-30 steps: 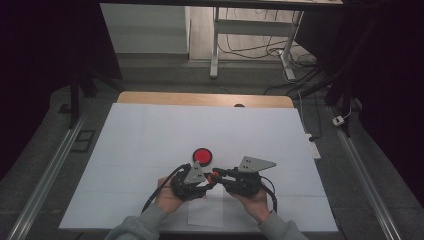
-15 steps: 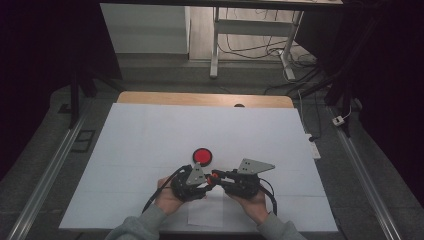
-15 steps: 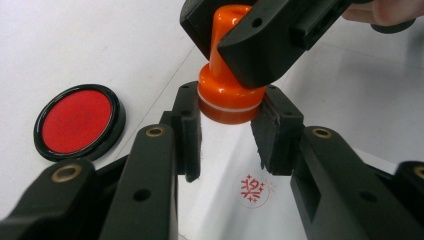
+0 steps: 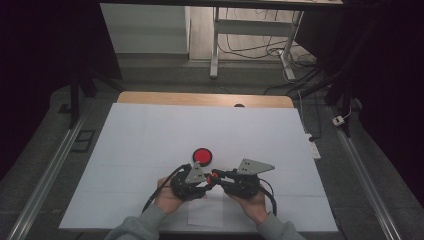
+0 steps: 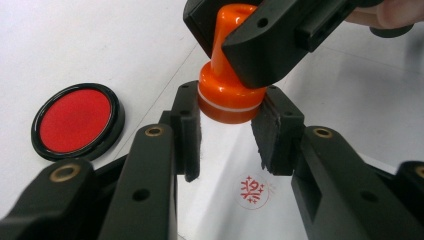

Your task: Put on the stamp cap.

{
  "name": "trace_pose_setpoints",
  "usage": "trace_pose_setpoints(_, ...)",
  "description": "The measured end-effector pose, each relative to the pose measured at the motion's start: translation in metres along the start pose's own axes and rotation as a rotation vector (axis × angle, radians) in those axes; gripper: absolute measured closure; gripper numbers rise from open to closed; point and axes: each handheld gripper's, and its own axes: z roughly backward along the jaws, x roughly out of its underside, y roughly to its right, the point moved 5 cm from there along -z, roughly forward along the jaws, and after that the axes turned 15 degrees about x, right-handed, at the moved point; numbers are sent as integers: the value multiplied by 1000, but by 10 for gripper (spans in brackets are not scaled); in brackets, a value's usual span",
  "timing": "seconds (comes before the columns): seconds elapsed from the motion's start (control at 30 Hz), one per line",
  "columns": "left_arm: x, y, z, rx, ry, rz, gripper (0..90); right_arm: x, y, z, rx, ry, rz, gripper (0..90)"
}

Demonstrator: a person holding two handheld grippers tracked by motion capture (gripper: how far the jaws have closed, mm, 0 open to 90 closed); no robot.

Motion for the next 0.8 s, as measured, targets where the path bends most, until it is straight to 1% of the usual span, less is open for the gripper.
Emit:
trace_pose_setpoints(0.07,0,0,-1,-5,-1,-3,647,0,0,0,4,-1,8,723)
trace_pose_setpoints(0.27,0,0,-2,-4,13,6,635,0,1,0,8,0,15,723)
trace_pose_setpoints(0.37,1,-1,-3,-11,12,7,601,0,1,0,7,1,16,723)
trace_pose_setpoints(0.47,1,-2,-3,-10,6,6,574,0,1,1,7,6,17,723)
trace_pose_setpoints(0.7,1,-2,-3,-6,10,16,461,-2,2,2,12,16,15,722)
trace_pose_setpoints(0.77,2,-3,-3,-21,8,16,406,-3,3,3,14,19,15,723)
trace_pose_setpoints(0.8,2,-3,-2,-33,10,22,368,-3,3,3,15,22,15,723)
